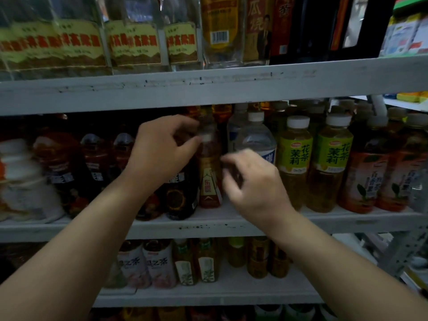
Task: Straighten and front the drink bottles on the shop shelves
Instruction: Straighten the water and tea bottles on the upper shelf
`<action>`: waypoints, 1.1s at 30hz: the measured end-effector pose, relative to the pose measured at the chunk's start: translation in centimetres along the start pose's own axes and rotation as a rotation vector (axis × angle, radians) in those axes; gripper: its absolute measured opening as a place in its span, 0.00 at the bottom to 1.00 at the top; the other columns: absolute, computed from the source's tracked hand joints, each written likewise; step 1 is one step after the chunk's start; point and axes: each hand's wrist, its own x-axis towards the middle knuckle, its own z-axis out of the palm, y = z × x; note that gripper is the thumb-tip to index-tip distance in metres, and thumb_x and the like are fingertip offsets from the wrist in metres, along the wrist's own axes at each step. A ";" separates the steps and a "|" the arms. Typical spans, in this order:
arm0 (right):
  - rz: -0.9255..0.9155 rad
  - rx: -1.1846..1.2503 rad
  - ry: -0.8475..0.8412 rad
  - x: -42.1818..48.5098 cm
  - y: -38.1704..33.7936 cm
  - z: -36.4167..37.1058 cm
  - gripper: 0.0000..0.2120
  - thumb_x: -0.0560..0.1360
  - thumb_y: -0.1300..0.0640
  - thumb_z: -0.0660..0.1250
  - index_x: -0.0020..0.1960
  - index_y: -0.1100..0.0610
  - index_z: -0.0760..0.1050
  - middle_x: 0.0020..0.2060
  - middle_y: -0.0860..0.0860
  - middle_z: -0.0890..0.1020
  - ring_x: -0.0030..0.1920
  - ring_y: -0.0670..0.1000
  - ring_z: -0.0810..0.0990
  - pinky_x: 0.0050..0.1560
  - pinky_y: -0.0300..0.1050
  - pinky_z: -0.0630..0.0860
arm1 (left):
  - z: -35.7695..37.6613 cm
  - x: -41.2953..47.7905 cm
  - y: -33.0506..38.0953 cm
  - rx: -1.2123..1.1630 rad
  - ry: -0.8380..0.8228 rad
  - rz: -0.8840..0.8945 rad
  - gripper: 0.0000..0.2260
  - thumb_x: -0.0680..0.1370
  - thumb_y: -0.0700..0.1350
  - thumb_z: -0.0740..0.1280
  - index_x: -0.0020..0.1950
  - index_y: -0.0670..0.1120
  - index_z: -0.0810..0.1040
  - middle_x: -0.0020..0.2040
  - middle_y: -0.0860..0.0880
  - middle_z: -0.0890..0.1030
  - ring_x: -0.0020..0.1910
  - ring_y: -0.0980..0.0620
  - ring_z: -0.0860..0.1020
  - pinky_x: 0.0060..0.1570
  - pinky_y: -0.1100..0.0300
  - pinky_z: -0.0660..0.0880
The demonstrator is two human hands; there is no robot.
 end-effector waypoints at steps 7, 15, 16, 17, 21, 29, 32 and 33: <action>-0.063 -0.361 -0.285 9.0 -2.1 2.8 0.14 0.74 0.61 0.63 0.60 0.57 0.73 0.52 0.56 0.76 0.49 0.60 0.76 0.40 0.46 0.69 | -0.7 -3.3 -4.6 0.438 0.283 0.141 0.16 0.73 0.47 0.69 0.58 0.42 0.80 0.53 0.43 0.80 0.54 0.43 0.76 0.51 0.57 0.71; 0.008 -0.538 -0.877 13.5 -2.1 3.5 0.08 0.78 0.56 0.62 0.54 0.55 0.75 0.41 0.50 0.76 0.36 0.48 0.72 0.32 0.42 0.66 | -1.0 -2.7 -6.0 0.550 0.005 0.074 0.32 0.69 0.66 0.65 0.70 0.54 0.65 0.60 0.49 0.78 0.67 0.44 0.65 0.62 0.45 0.56; 0.024 -0.511 -0.881 13.5 -2.0 3.4 0.10 0.77 0.53 0.63 0.57 0.54 0.74 0.40 0.48 0.75 0.37 0.47 0.71 0.33 0.41 0.65 | -1.1 -2.7 -6.3 0.545 -0.010 0.069 0.33 0.69 0.66 0.65 0.70 0.55 0.64 0.60 0.49 0.78 0.68 0.44 0.64 0.63 0.43 0.56; 0.039 -0.498 -0.894 13.5 -1.9 3.2 0.12 0.76 0.50 0.65 0.59 0.52 0.74 0.40 0.46 0.74 0.37 0.46 0.70 0.33 0.40 0.64 | -1.1 -2.8 -6.5 0.542 -0.024 0.071 0.35 0.68 0.67 0.65 0.71 0.55 0.63 0.61 0.49 0.77 0.69 0.44 0.63 0.65 0.42 0.55; 0.064 -0.501 -0.905 13.3 -1.7 2.9 0.22 0.73 0.50 0.70 0.65 0.49 0.71 0.52 0.48 0.77 0.46 0.48 0.72 0.39 0.41 0.67 | -1.0 -3.2 -6.9 0.551 -0.069 0.099 0.42 0.66 0.67 0.68 0.75 0.53 0.57 0.66 0.47 0.73 0.72 0.44 0.59 0.68 0.40 0.50; 0.074 -0.473 -0.952 14.1 -1.6 1.4 0.22 0.71 0.45 0.71 0.63 0.41 0.71 0.50 0.41 0.72 0.48 0.47 0.71 0.39 0.43 0.66 | -0.7 -3.3 -7.5 0.545 -0.041 0.119 0.43 0.66 0.67 0.67 0.75 0.54 0.57 0.67 0.48 0.72 0.72 0.44 0.58 0.69 0.40 0.49; 0.049 -0.498 -0.949 14.1 -1.4 1.2 0.23 0.72 0.46 0.70 0.65 0.42 0.71 0.50 0.42 0.72 0.49 0.47 0.70 0.43 0.44 0.66 | -0.7 -3.4 -7.6 0.542 -0.024 0.132 0.42 0.66 0.67 0.67 0.75 0.53 0.57 0.67 0.48 0.72 0.72 0.44 0.59 0.68 0.39 0.50; 0.042 -0.505 -0.949 14.0 -1.4 1.1 0.23 0.72 0.46 0.70 0.66 0.43 0.71 0.53 0.43 0.73 0.50 0.48 0.71 0.44 0.44 0.67 | -0.7 -3.4 -7.6 0.538 -0.017 0.134 0.42 0.66 0.67 0.67 0.75 0.53 0.58 0.67 0.47 0.72 0.72 0.44 0.59 0.68 0.39 0.50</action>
